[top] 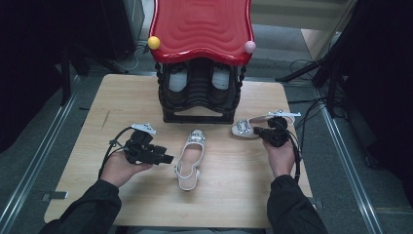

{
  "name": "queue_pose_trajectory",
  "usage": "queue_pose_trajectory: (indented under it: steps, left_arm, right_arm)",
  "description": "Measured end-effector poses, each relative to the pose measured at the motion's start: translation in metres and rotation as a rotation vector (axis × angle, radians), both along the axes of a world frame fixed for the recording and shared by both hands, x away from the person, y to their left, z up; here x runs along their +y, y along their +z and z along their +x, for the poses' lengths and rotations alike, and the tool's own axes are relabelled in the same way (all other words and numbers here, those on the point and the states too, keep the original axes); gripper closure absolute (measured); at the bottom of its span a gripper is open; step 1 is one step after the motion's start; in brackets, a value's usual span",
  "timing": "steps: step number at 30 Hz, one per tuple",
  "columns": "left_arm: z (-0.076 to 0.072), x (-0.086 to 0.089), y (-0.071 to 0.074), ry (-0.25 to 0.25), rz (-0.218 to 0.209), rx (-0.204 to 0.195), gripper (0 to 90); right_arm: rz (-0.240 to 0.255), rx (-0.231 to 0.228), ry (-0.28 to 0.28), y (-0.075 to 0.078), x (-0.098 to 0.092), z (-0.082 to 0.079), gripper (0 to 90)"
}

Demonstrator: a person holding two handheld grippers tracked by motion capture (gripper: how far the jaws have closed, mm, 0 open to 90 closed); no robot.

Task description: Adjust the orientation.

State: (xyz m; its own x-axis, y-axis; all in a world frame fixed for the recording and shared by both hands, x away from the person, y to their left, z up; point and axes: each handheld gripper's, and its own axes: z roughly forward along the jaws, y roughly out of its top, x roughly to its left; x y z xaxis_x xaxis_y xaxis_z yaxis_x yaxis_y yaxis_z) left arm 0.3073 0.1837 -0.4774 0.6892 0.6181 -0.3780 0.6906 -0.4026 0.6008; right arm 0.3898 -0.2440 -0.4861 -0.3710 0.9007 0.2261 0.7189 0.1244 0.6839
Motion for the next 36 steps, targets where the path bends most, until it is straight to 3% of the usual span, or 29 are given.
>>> queue_pose_trajectory:
  steps: [6,14,19,36]
  left_arm:
    - [-0.003,0.003,-0.001,0.006,-0.007,0.0,44.0]
    - [-0.008,0.01,-0.002,0.029,-0.01,0.004,43.5]
    - [-0.008,0.01,-0.002,0.03,-0.011,0.004,43.4]
    - [-0.007,0.012,-0.003,0.032,-0.007,0.002,43.2]
  right_arm:
    - [-0.024,0.011,-0.023,-0.006,0.002,0.01,90.0]
    - [-0.004,0.044,-0.038,-0.01,0.003,0.017,90.0]
    - [-0.001,0.022,-0.069,-0.009,0.001,0.017,90.0]
    - [-0.028,0.059,-0.066,-0.014,-0.006,0.016,90.0]
